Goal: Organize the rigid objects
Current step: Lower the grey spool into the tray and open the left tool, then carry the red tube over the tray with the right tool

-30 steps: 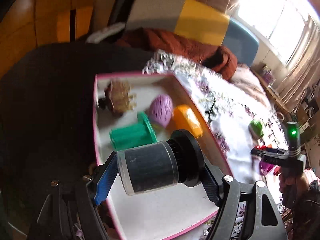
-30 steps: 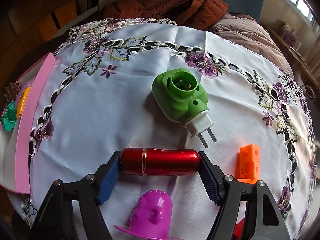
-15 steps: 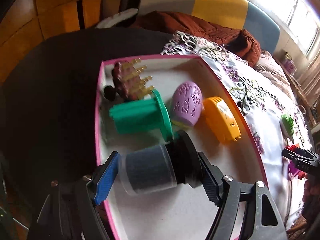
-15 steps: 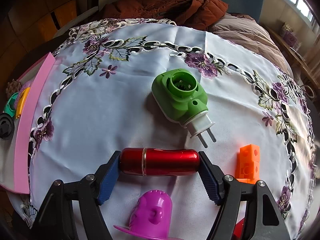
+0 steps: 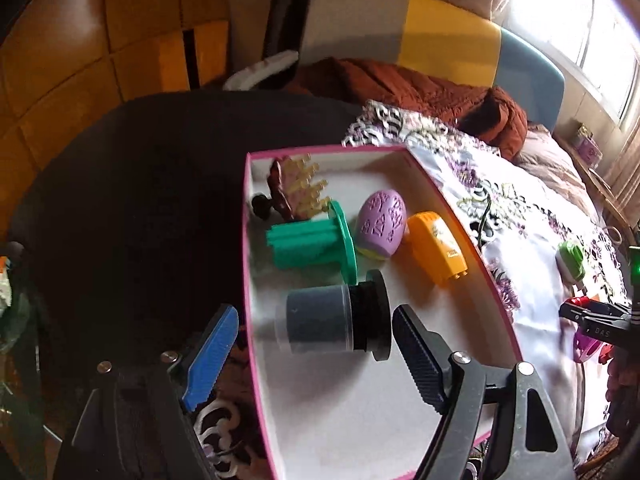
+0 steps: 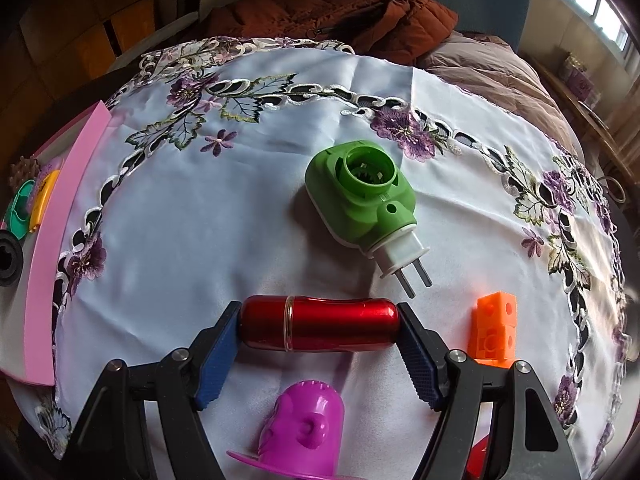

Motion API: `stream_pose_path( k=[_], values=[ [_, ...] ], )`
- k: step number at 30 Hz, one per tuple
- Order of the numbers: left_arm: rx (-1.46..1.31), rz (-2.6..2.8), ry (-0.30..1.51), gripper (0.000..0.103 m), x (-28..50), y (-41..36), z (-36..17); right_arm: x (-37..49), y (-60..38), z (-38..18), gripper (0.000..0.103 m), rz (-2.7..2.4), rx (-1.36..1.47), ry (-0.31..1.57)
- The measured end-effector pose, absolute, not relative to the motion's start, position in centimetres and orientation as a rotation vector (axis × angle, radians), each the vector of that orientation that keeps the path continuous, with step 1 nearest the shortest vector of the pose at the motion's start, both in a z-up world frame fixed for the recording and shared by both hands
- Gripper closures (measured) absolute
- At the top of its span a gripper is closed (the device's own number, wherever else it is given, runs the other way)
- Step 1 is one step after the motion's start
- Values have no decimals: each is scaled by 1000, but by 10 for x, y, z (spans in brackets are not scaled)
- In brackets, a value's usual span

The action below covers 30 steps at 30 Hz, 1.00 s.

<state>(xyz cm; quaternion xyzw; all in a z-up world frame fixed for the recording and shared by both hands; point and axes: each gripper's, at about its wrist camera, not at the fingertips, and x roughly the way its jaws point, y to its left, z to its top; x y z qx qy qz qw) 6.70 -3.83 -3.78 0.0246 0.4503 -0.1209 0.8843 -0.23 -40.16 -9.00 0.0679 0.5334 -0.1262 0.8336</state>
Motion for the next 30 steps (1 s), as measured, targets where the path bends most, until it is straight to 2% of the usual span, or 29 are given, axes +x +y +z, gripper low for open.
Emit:
stream_pose_path(
  k=[8, 21, 30],
  values=[
    [32, -225, 877, 22, 56, -27, -16, -4, -400, -89, 29, -269, 126, 1124],
    [1, -204, 877, 22, 46, -6, -16, -4, -396, -89, 29, -292, 95, 1118],
    [-27, -194, 876, 22, 44, 9, -17, -6, -368, -51, 29, -296, 112, 992]
  ],
)
